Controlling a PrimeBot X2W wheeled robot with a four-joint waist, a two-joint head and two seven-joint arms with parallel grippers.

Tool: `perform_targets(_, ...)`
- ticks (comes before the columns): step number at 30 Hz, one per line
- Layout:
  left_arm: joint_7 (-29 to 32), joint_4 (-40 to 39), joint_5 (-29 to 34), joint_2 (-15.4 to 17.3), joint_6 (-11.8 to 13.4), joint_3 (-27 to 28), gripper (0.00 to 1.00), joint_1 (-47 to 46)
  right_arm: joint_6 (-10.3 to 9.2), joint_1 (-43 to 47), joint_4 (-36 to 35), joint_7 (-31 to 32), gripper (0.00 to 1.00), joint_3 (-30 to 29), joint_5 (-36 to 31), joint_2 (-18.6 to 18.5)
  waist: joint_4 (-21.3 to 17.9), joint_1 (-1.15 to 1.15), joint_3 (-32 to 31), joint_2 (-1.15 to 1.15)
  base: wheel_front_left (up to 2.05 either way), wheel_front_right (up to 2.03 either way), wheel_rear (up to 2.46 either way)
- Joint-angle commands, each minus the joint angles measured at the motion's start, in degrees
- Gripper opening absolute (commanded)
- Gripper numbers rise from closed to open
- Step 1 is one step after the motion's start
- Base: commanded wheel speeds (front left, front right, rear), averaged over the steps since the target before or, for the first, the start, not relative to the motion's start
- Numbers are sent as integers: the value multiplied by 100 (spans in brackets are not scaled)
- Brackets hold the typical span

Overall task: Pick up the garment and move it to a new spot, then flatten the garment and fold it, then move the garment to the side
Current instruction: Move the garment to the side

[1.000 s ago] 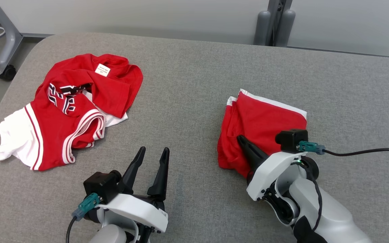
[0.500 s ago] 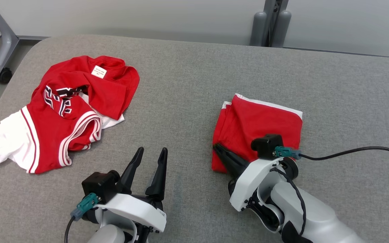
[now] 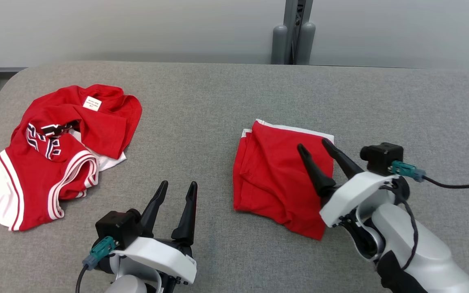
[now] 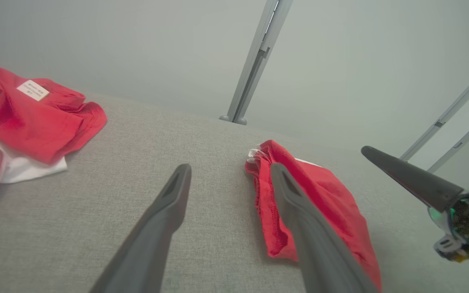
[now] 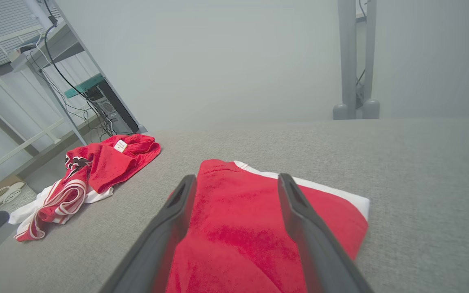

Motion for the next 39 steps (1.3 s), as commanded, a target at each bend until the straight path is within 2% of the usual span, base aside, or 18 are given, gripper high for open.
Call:
perform_targets(1, 16, -11, 61, 46, 33, -14, 100, 62, 1, 120, -7, -9, 100, -133, -49, -127, -40, 0, -28, 0, 0, 0, 0)
perform_targets(7, 29, -36, 79, 81, 73, -43, 100, 57, 1, 533, -68, 365, 100, -504, 106, -518, -60, 0, -19, 0, 0, 0, 0)
perform_targets(13, 27, -61, 62, 86, 73, -32, 100, -12, 1, 773, -227, 893, 100, -638, 408, -683, 8, 0, 85, 0, 0, 0, 0)
perform_targets(18, 13, -48, 49, 53, 55, -41, 100, -71, 1, 817, -355, 1420, 100, -748, 893, -654, 121, 0, 194, 0, 0, 0, 0)
perform_targets(27, -20, -5, 39, 27, 12, -22, 100, -158, 1, 619, -67, 2047, 100, -825, 1474, -498, 384, 0, 317, 0, 0, 0, 0)
perform_targets(28, -21, -3, 41, 28, 10, -18, 100, -157, 1, 591, -29, 2058, 84, -818, 1497, -488, 398, 0, 322, 0, 0, 0, 0)
perform_targets(29, -27, -1, 44, 29, 11, -16, 100, -161, 1, 555, 9, 2054, 62, -804, 1502, -479, 410, 0, 327, 0, 0, 0, 0)
perform_targets(30, -31, -1, 49, 33, 16, -11, 100, -169, 1, 519, 47, 2030, 47, -788, 1484, -469, 417, 0, 332, 0, 0, 0, 0)
perform_targets(34, -39, -6, 76, 60, 60, 8, 100, -178, 1, 374, 178, 1883, 23, -670, 1310, -459, 387, 0, 343, 0, 0, 0, 0)
perform_targets(36, -34, -9, 86, 84, 78, 21, 100, -175, 1, 294, 239, 1795, 0, -613, 1218, -483, 330, 0, 343, 0, 0, 0, 0)
perform_targets(39, -25, -23, 84, 115, 100, 35, 100, -173, 1, 224, 294, 1704, 0, -543, 1133, -527, 200, 0, 339, 0, 0, 0, 0)
